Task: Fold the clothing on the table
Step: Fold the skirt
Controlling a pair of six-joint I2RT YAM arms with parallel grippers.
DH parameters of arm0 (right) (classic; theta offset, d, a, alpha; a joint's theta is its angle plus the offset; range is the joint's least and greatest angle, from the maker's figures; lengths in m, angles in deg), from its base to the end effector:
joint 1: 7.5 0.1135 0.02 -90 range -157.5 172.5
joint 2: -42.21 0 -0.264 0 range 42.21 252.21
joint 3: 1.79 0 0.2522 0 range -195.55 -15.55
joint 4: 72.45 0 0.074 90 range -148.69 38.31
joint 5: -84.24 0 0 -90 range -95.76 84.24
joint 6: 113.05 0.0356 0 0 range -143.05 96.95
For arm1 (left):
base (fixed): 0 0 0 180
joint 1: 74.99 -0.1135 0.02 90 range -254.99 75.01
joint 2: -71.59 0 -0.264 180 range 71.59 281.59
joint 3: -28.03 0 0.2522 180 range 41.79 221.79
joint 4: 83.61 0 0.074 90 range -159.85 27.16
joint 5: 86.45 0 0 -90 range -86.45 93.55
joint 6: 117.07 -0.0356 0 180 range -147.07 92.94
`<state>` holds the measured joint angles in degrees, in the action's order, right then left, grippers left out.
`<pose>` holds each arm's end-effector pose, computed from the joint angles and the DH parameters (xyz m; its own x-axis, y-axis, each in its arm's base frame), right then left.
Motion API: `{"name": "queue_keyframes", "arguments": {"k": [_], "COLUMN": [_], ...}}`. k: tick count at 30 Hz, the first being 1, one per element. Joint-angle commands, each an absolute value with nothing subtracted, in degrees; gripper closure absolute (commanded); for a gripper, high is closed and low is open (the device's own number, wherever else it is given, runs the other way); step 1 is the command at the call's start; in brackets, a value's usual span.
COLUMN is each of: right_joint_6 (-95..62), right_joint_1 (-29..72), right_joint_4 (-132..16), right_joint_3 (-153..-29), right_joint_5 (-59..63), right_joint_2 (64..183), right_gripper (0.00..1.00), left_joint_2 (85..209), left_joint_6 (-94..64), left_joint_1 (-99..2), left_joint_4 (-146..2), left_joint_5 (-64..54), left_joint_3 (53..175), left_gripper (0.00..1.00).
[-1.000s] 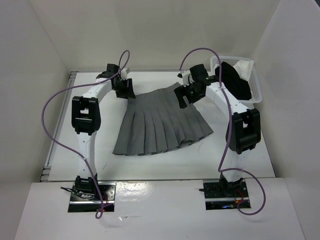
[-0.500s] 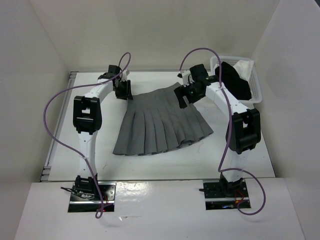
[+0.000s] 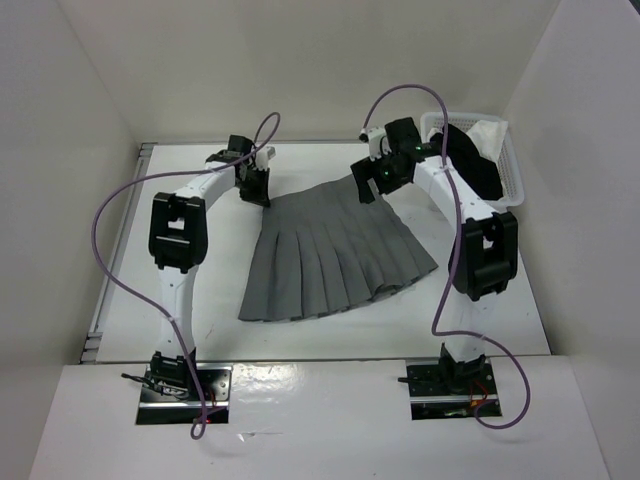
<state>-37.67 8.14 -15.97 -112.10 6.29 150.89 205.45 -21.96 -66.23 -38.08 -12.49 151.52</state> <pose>0.4018 0.1202 0.2818 -0.6661 -0.4428 -0.6002 -0.5658 0.8243 0.0199 0.5042 -0.0876 0.1688 -0.8418 0.0431 -0.5380 0.2254 0.9338 -0.2778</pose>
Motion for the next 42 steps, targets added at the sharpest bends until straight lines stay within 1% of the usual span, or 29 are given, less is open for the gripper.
{"name": "queue_keyframes", "arguments": {"k": [1, 5, 9, 10, 11, 14, 20, 24, 28, 36, 38, 42], "right_joint_6": [-36.50, -35.97, -35.97, -36.50, -37.02, -37.55, -38.17, -38.70, -39.23, -39.75, -39.75, -39.75], "right_joint_1": [5.43, 4.20, 3.58, 2.97, 2.96, 2.96, 2.43, 2.43, 2.43, 3.67, 4.19, 4.72], "right_joint_4": [-21.84, -24.92, -26.69, -26.69, -25.65, -24.42, -24.41, -21.08, -18.61, -4.74, -2.10, -1.38], "right_joint_3": [-118.28, -122.85, -125.75, -126.72, -129.25, -134.00, -140.08, -146.40, -152.37, -165.56, -166.19, -167.51], "right_joint_5": [8.48, 7.07, 6.28, 7.06, 7.85, 9.43, 12.07, 13.57, 14.28, 14.72, 14.72, 14.72], "right_joint_2": [155.14, 161.37, 166.20, 167.27, 168.41, 172.45, 177.38, 181.68, 185.73, 194.34, 195.04, 195.58], "right_gripper": [0.05, 0.05, 0.08, 0.11, 0.11, 0.18, 0.18, 0.18, 0.20, 0.20, 0.20, 0.21], "left_joint_2": [200.97, 197.28, 195.43, 195.43, 194.90, 194.90, 193.85, 193.84, 193.84, 193.84, 193.84, 193.84], "left_joint_6": [-28.28, -31.36, -31.90, -31.90, -31.90, -31.90, -31.90, -31.90, -31.90, -31.37, -31.37, -31.37], "left_joint_1": [-63.92, -62.59, -62.59, -62.59, -62.59, -62.59, -62.59, -62.07, -62.07, -62.07, -62.07, -61.54], "left_joint_4": [-36.62, -37.24, -37.76, -37.76, -37.76, -37.24, -37.24, -36.71, -36.71, -36.71, -36.71, -36.71], "left_joint_5": [-12.47, -9.99, -9.47, -9.46, -9.46, -8.93, -8.93, -8.93, -8.93, -8.41, -7.88, -7.88], "left_joint_3": [146.49, 142.53, 140.49, 140.49, 139.88, 139.87, 139.87, 139.87, 139.87, 139.87, 139.87, 140.93], "left_gripper": [0.86, 0.86, 0.86, 0.86, 0.85, 0.85, 0.85, 0.85, 0.85, 0.85, 0.85, 0.85]}}
